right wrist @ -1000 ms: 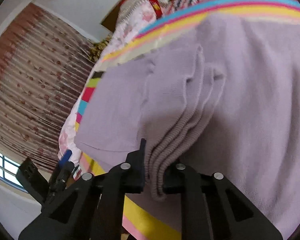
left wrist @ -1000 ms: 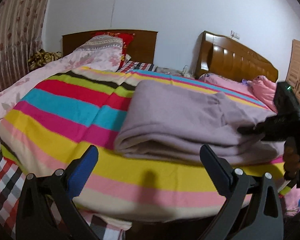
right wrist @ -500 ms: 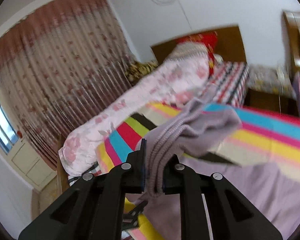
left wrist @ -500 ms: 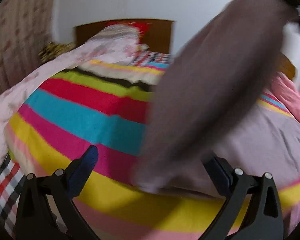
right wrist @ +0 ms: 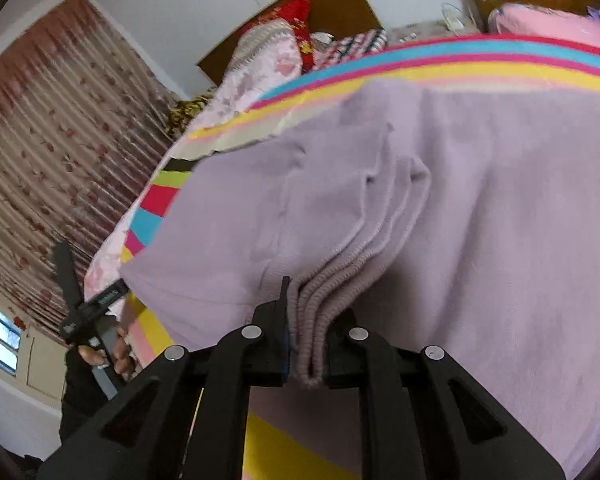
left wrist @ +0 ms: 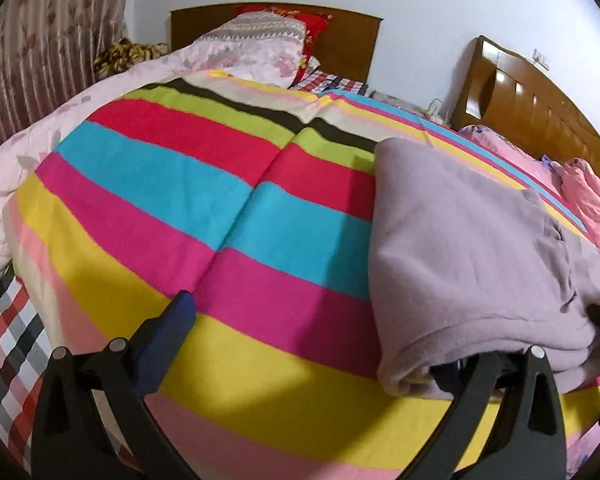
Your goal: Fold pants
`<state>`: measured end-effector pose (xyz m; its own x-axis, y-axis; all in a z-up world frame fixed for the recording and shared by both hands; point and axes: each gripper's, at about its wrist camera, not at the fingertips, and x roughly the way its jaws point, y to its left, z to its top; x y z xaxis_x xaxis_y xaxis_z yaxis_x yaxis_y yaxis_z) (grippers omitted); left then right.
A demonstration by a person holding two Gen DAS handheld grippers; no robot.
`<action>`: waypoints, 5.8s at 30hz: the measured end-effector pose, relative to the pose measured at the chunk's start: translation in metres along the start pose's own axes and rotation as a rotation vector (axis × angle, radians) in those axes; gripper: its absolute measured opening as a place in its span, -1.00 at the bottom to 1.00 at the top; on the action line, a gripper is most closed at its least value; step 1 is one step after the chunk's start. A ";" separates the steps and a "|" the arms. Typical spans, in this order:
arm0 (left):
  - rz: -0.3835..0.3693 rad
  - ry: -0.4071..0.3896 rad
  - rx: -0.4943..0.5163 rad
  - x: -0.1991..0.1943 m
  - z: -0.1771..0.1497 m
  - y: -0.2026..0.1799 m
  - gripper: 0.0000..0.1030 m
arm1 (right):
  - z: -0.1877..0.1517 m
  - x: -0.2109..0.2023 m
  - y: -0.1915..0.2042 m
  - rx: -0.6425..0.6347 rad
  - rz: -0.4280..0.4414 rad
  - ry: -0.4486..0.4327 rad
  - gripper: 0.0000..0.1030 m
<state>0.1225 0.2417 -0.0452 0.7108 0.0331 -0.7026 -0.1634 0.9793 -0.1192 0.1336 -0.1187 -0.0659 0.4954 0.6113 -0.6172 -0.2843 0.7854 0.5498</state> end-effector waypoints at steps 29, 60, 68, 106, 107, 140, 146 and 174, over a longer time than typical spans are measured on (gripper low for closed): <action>0.157 -0.125 0.434 -0.054 -0.034 -0.030 0.97 | -0.015 0.002 -0.008 0.025 -0.014 0.003 -0.77; -0.262 0.164 0.283 0.038 0.104 -0.168 0.97 | 0.063 0.034 0.032 -0.434 -0.215 0.079 0.00; -0.113 0.256 0.295 0.073 0.102 -0.165 0.97 | 0.076 0.016 0.007 -0.394 -0.242 0.045 0.25; -0.053 0.183 0.392 0.106 0.088 -0.208 0.97 | 0.060 -0.048 -0.128 -0.086 -0.532 -0.013 0.68; -0.057 0.186 0.390 0.107 0.088 -0.207 0.97 | 0.059 -0.048 -0.129 -0.084 -0.527 -0.015 0.68; -0.255 0.114 0.414 0.018 -0.022 -0.229 0.97 | -0.058 -0.183 -0.180 0.399 -0.356 -0.279 0.68; -0.258 0.105 0.410 0.016 -0.024 -0.230 0.97 | -0.052 -0.182 -0.195 0.576 -0.192 -0.244 0.73; -0.278 0.097 0.397 0.009 -0.026 -0.231 0.97 | -0.040 -0.173 -0.183 0.611 -0.481 -0.296 0.40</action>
<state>0.1487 0.0109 -0.0420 0.6205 -0.2403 -0.7465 0.3102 0.9495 -0.0477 0.0670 -0.3643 -0.0828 0.6688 0.1045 -0.7360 0.4670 0.7113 0.5253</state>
